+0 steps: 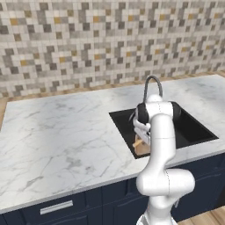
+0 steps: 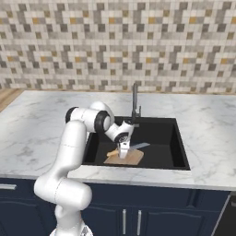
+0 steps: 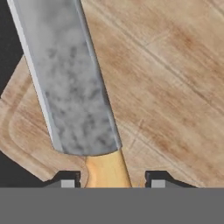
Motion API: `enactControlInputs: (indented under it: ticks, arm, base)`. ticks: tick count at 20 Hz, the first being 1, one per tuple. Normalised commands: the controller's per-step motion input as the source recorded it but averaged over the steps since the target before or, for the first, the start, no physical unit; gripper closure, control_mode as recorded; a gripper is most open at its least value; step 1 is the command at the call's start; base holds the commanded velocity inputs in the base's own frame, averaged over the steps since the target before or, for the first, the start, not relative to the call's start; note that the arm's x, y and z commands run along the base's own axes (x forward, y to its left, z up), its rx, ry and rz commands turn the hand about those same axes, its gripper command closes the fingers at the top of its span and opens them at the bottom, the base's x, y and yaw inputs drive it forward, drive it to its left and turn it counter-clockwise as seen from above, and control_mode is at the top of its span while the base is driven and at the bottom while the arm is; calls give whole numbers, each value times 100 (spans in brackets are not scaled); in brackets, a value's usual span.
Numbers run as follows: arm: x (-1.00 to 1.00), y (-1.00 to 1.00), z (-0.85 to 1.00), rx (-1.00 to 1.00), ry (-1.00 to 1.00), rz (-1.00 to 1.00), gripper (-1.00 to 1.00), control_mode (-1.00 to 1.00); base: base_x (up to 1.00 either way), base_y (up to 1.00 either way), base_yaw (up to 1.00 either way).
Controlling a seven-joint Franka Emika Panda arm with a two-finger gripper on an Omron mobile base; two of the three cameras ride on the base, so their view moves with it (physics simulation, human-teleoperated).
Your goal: Move the cutting board and knife to the sink. Then move spray from the cabinet to the counter.
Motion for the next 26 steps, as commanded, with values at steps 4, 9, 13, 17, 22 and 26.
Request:
enactControlInputs:
  ticks: [4,9,13,17,22,26]
  arm:
    - [-69,2,0,0,-7,-18,-100,-100]
    - [-35,1,4,-1,-1,-15,-100,-100]
    - [4,13,26,-6,-1,-3,-100,-100]
    - [29,19,41,-11,-3,0,-100,-100]
    - [14,5,41,-9,-3,0,-100,-100]
    - [0,0,64,-6,0,0,-100,-100]
  base:
    - [0,0,0]
    - [0,0,0]
    - [0,0,0]
    - [0,0,0]
    - [0,0,0]
    - [0,0,0]
